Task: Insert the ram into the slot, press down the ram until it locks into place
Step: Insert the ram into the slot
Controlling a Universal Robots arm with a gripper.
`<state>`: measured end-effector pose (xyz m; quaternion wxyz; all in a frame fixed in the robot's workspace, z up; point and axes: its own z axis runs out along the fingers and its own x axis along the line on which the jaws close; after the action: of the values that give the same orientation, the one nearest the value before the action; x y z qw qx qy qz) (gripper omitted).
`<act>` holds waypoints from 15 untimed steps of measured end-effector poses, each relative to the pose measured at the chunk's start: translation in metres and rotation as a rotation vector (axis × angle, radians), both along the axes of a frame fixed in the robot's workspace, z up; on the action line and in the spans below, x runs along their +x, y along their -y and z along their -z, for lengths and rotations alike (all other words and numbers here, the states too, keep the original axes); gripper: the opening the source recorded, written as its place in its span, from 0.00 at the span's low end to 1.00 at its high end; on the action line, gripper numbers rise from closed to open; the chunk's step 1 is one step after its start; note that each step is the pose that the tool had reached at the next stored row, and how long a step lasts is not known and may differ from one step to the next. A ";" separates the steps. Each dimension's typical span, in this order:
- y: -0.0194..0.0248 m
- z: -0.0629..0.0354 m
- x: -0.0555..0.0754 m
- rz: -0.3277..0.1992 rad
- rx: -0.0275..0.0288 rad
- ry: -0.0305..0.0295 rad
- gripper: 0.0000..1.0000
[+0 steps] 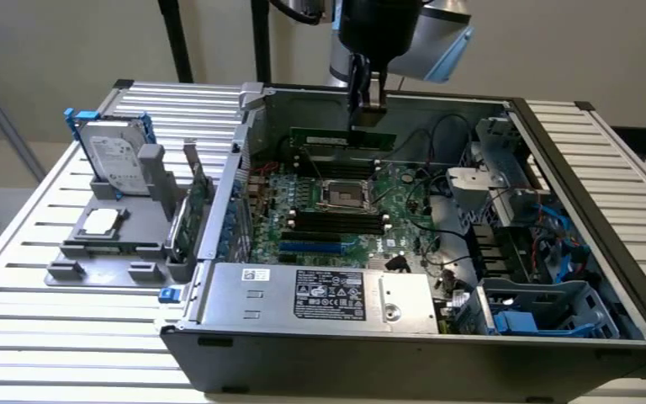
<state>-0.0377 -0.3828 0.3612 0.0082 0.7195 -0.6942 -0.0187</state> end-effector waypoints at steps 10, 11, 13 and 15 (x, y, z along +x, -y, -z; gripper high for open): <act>0.0000 0.0182 0.002 -0.017 -0.0002 -0.0001 0.13; 0.0000 0.0200 0.002 -0.017 -0.0001 -0.0001 0.13; 0.0001 0.0237 0.002 -0.017 0.0001 0.0000 0.13; 0.0005 0.0272 0.002 -0.017 -0.0001 0.0000 0.13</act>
<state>-0.0353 -0.3833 0.3339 0.0084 0.7253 -0.6881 -0.0186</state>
